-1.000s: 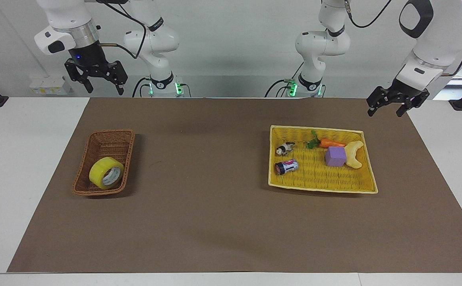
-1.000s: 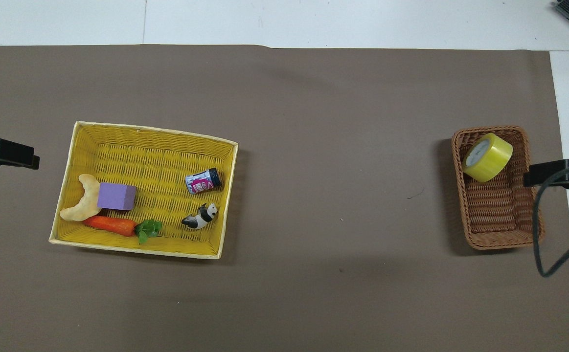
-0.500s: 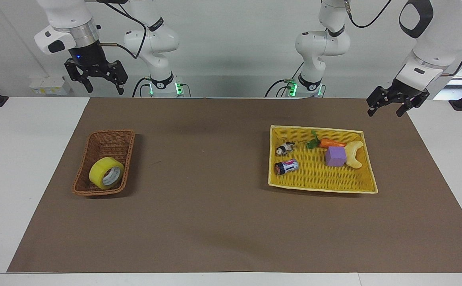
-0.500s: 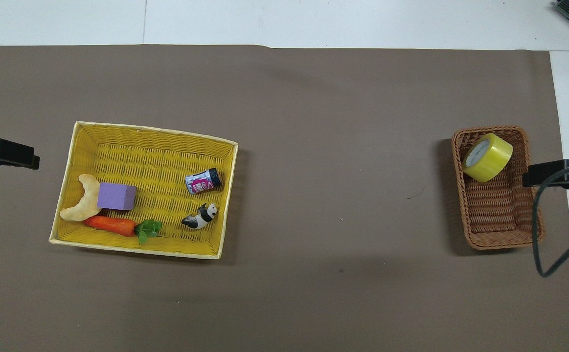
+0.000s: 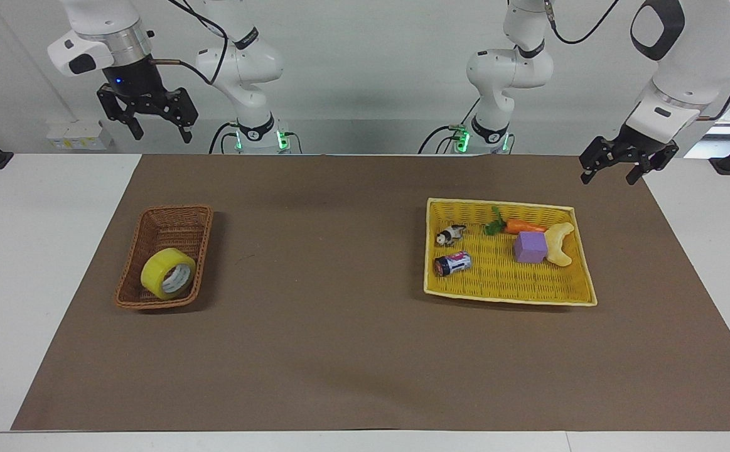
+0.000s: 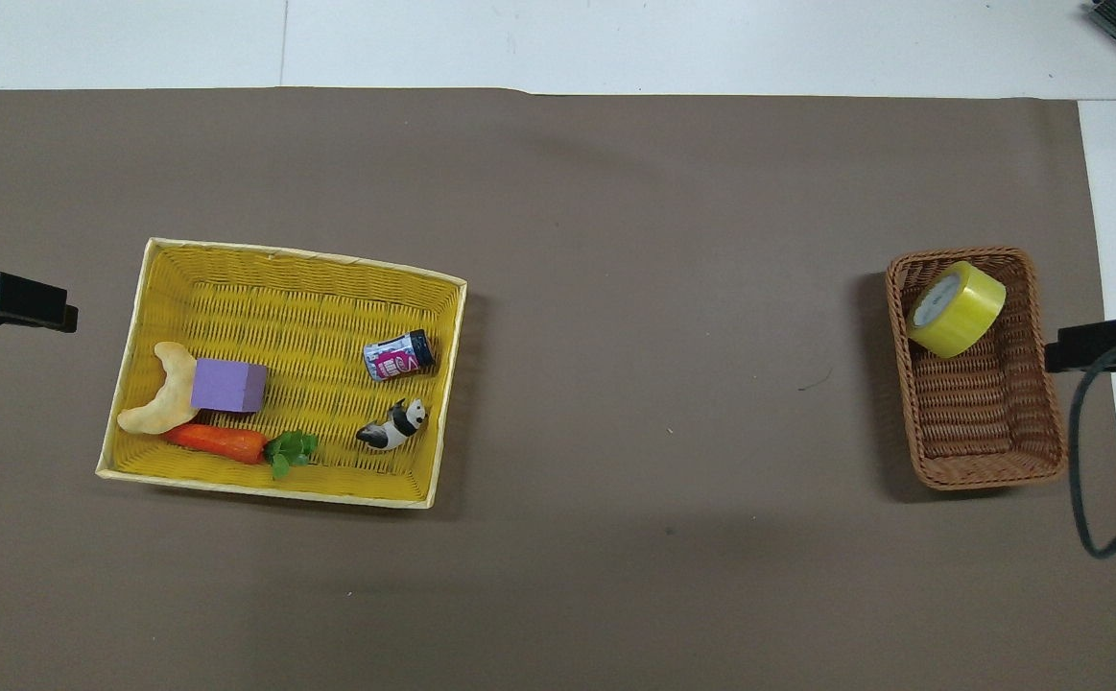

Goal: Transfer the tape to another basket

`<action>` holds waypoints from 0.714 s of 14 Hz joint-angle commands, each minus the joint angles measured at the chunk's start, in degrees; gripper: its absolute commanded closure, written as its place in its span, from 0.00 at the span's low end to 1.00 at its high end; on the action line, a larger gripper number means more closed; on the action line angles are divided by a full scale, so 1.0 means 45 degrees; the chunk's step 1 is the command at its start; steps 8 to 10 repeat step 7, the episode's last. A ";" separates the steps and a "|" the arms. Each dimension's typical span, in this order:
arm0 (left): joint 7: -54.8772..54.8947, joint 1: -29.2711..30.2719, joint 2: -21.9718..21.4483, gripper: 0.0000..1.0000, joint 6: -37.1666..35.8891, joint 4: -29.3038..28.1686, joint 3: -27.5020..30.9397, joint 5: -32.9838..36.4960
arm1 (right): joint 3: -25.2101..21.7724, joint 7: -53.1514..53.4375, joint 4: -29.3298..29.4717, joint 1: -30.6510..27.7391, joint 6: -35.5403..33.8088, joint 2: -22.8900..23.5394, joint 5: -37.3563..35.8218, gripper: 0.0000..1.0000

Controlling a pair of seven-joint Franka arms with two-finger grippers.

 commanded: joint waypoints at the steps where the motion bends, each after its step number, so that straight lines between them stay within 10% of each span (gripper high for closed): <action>1: -0.0014 0.0026 -0.0052 0.00 -0.0185 0.0071 0.0028 -0.0106 | 0.0033 -0.0173 0.0007 -0.0131 -0.0376 -0.0215 -0.0033 0.00; 10: -0.0014 0.0026 -0.0052 0.00 -0.0185 0.0071 0.0028 -0.0106 | 0.0033 -0.0192 -0.0052 -0.0131 -0.0337 -0.0274 0.0104 0.00</action>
